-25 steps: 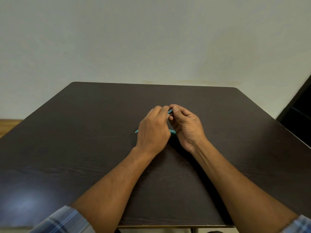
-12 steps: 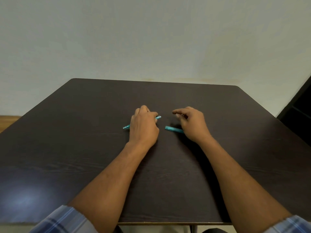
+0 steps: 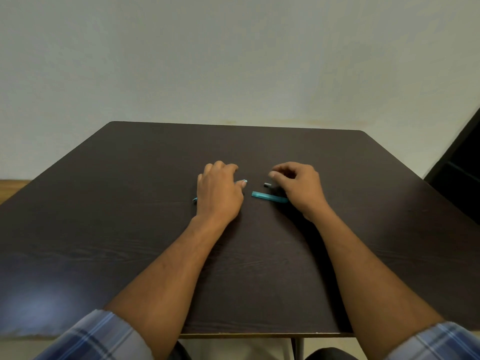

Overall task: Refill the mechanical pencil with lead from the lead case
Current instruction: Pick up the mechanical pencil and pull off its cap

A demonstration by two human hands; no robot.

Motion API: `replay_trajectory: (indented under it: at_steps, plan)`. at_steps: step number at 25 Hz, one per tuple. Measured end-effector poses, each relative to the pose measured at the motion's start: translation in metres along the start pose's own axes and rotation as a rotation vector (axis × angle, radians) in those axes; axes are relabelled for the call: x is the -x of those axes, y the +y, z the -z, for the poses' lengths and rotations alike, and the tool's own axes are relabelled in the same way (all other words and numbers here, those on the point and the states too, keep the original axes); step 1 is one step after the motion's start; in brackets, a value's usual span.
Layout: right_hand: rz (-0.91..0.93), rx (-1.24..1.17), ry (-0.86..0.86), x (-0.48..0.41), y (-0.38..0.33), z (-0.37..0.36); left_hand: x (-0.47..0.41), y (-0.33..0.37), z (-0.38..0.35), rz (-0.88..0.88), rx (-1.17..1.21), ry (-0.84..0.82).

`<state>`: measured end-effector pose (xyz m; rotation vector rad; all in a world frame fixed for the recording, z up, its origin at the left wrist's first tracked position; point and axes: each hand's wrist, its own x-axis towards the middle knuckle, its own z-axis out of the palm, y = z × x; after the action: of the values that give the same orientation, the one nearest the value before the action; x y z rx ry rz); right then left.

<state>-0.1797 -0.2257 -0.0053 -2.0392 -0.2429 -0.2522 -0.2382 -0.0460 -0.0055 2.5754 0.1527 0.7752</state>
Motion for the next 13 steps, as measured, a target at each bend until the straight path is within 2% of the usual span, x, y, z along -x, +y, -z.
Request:
replay_trajectory:
  at_steps: [2, 4, 6, 13]
  plan:
    - [-0.103, -0.179, 0.15, 0.0, 0.002, 0.01, 0.006, 0.007, 0.007, -0.119, 0.105, 0.041]
    - [-0.154, -0.225, 0.223, 0.001, 0.006, 0.017, 0.016, 0.019, 0.008, -0.353, 0.107, -0.075]
    - [-0.131, -0.196, 0.202, 0.004, 0.008, 0.02, 0.022, 0.03, 0.003, -0.501, 0.033, -0.212]
    - [-0.034, -0.07, 0.094, 0.013, 0.005, 0.019, 0.018, 0.031, -0.002, -0.402, 0.011, -0.313]
